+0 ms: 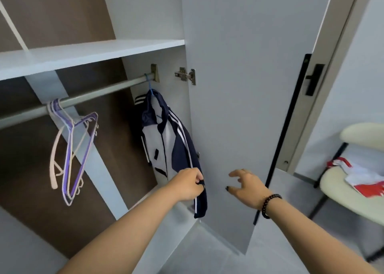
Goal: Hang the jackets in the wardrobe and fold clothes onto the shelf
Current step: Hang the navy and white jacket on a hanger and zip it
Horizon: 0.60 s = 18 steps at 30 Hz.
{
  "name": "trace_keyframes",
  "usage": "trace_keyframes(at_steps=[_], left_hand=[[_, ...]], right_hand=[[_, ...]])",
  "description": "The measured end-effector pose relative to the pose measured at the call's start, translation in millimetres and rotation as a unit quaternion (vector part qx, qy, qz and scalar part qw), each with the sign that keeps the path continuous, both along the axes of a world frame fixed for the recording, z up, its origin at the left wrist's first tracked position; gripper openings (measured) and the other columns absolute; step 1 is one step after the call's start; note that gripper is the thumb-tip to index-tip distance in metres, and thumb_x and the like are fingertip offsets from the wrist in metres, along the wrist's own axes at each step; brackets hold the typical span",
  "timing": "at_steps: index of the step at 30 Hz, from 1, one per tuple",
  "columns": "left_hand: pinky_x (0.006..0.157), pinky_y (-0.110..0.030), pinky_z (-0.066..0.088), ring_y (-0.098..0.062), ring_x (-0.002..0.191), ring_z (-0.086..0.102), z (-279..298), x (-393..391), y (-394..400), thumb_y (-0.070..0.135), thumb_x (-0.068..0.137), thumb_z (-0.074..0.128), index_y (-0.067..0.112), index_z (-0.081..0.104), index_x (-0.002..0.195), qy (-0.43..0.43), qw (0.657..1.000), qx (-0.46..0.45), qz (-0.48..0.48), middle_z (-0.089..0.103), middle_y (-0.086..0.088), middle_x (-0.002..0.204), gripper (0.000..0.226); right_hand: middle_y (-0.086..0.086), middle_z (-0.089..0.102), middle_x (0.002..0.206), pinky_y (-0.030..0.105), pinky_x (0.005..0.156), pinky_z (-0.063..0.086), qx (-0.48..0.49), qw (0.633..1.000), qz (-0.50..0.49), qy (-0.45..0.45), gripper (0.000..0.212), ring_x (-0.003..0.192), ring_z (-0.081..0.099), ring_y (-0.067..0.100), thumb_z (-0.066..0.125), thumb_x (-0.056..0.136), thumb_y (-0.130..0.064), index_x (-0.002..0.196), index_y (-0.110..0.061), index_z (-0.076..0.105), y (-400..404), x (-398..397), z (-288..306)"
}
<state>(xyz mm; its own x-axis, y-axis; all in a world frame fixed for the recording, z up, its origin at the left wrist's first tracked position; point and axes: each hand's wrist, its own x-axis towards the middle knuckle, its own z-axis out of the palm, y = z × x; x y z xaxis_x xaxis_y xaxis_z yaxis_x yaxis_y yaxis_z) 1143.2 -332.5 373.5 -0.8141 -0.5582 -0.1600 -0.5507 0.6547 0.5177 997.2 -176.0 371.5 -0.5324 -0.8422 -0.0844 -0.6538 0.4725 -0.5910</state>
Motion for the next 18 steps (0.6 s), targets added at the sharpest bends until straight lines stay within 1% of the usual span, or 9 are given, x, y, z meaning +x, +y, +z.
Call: trace_keyframes(at_steps=[2, 5, 9, 13, 16, 18], left_hand=[[0.093, -0.027, 0.046, -0.011, 0.104, 0.053, -12.2, -10.8, 18.1, 0.026, 0.088, 0.058, 0.022, 0.057, 0.116, -0.004, 1.000, 0.013, -0.013, 0.056, 0.005, 0.116, 0.028], [0.091, -0.026, 0.047, -0.010, 0.104, 0.053, -28.5, -32.8, 46.8, 0.027, 0.087, 0.057, 0.024, 0.057, 0.114, -0.026, 0.998, 0.020, -0.044, 0.057, 0.006, 0.118, 0.027], [0.083, -0.020, 0.042, -0.008, 0.100, 0.055, -41.4, -72.8, 86.0, 0.027, 0.088, 0.057, 0.024, 0.058, 0.112, -0.029, 0.995, 0.056, -0.076, 0.059, 0.008, 0.116, 0.024], [0.083, -0.019, 0.041, -0.010, 0.100, 0.056, -40.0, -126.1, 120.8, 0.023, 0.089, 0.056, 0.021, 0.059, 0.114, -0.025, 0.991, 0.069, -0.113, 0.062, 0.005, 0.116, 0.025], [0.081, -0.018, 0.040, -0.011, 0.099, 0.057, -35.7, -175.6, 150.0, 0.023, 0.088, 0.058, 0.020, 0.060, 0.112, -0.007, 0.989, 0.076, -0.129, 0.063, 0.004, 0.114, 0.024], [0.081, -0.017, 0.039, -0.008, 0.096, 0.055, -33.9, -209.3, 172.3, 0.025, 0.088, 0.059, 0.022, 0.059, 0.112, -0.001, 0.987, 0.091, -0.131, 0.060, 0.007, 0.110, 0.024]], right_hand=[[-0.001, 0.045, 0.136, 0.018, 0.090, 0.039, 0.006, 1.000, -0.010, 0.003, 0.047, 0.120, 0.050, 0.015, 0.060, 0.090, -0.036, 0.132, -0.020, 0.048, 26.3, -2.4, -9.8], [0.000, 0.045, 0.138, 0.024, 0.098, 0.041, 0.031, 0.998, -0.048, -0.009, 0.045, 0.122, 0.049, 0.016, 0.058, 0.091, -0.034, 0.132, -0.020, 0.048, 63.8, -12.3, -24.5], [0.002, 0.045, 0.137, 0.025, 0.096, 0.043, 0.049, 0.993, -0.100, -0.026, 0.043, 0.118, 0.052, 0.018, 0.058, 0.092, -0.030, 0.132, -0.016, 0.049, 108.5, -41.1, -33.4], [0.001, 0.045, 0.136, 0.024, 0.097, 0.041, 0.054, 0.989, -0.139, -0.024, 0.043, 0.119, 0.051, 0.017, 0.058, 0.092, -0.032, 0.131, -0.018, 0.049, 150.5, -84.2, -34.1], [0.000, 0.046, 0.133, 0.023, 0.093, 0.042, 0.052, 0.985, -0.162, -0.020, 0.042, 0.112, 0.053, 0.016, 0.058, 0.091, -0.033, 0.130, -0.019, 0.050, 183.3, -126.3, -30.7], [0.001, 0.048, 0.129, 0.021, 0.089, 0.041, 0.059, 0.983, -0.172, -0.020, 0.041, 0.104, 0.052, 0.014, 0.059, 0.091, -0.033, 0.129, -0.019, 0.051, 208.5, -155.8, -28.1]])
